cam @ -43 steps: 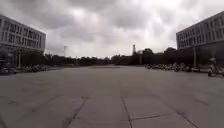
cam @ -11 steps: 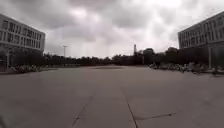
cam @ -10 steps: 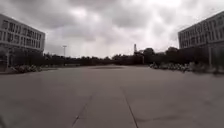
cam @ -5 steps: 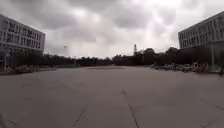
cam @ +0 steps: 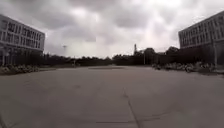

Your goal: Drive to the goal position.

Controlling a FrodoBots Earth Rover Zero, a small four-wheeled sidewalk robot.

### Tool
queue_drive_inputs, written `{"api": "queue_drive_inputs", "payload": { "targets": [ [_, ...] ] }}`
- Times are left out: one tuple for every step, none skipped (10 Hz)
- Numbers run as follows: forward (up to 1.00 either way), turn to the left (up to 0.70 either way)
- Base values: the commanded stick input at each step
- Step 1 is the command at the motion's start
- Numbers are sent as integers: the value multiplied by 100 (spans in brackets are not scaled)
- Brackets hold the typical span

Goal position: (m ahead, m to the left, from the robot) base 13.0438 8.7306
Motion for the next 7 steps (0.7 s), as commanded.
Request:
{"api": "queue_drive_inputs", "payload": {
  "targets": [
    [70,-15],
    [70,-34],
    [70,-34],
    [70,-32],
    [70,-28],
    [70,-25],
    [70,-4]
  ]
}}
